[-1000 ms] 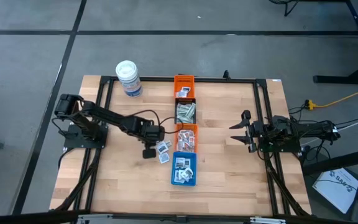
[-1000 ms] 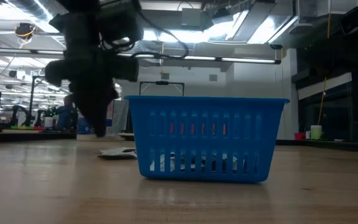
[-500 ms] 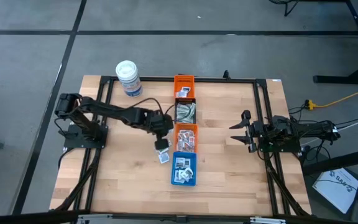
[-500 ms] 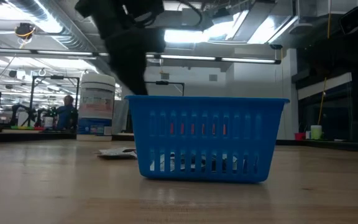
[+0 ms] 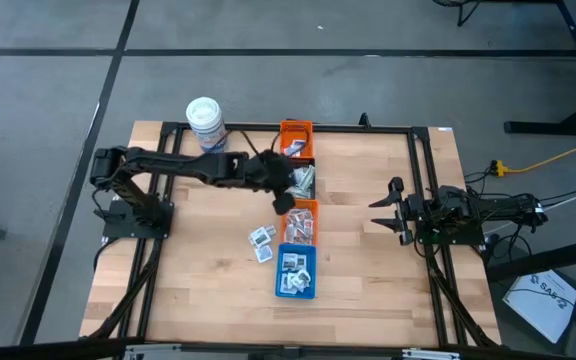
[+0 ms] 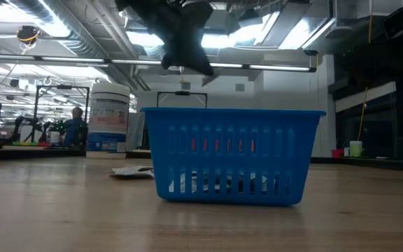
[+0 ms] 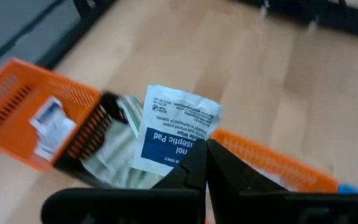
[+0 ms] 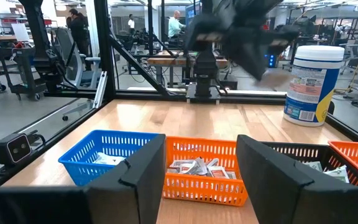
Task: Pick & Place First Aid Supplies
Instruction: Put the blue alcohol pad into the top orange bin
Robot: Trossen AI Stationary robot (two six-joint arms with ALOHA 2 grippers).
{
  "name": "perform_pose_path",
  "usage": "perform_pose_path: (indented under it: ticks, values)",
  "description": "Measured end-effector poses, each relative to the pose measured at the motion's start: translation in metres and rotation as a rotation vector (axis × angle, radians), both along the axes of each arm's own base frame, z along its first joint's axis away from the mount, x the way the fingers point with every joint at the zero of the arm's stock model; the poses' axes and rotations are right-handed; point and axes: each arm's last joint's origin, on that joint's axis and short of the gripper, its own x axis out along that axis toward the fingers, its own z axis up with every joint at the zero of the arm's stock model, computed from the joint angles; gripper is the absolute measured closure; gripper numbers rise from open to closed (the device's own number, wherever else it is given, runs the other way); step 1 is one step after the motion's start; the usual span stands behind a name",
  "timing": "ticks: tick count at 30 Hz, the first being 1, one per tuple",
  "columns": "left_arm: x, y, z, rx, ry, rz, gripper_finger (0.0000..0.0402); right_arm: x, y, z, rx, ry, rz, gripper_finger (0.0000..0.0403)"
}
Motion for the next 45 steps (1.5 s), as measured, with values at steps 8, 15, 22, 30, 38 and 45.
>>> perform_pose_path:
  ticks: [8,15,22,30,38,45]
  values:
    - [0.003,0.036,0.022,-0.007,-0.086,0.073,0.0400,0.000,0.000,0.000,0.000,0.000,0.000,0.0208]
    - [0.021,0.076,0.023,-0.004,-0.051,0.073,0.0400,0.000,0.000,0.000,0.000,0.000,0.000,0.0208]
    - [0.043,0.120,0.017,0.008,0.072,0.049,0.0400,0.000,0.000,0.000,0.000,0.000,0.000,0.0208]
    - [0.043,0.166,-0.005,-0.092,0.230,0.057,0.0400,0.000,0.000,0.000,0.000,0.000,0.000,0.0208]
    - [0.036,0.188,-0.019,-0.107,0.259,0.039,0.0400,0.000,0.000,0.000,0.000,0.000,0.000,0.0208]
    - [0.033,0.201,-0.026,-0.115,0.252,-0.008,0.0400,0.000,0.000,0.000,0.000,0.000,0.000,0.0208]
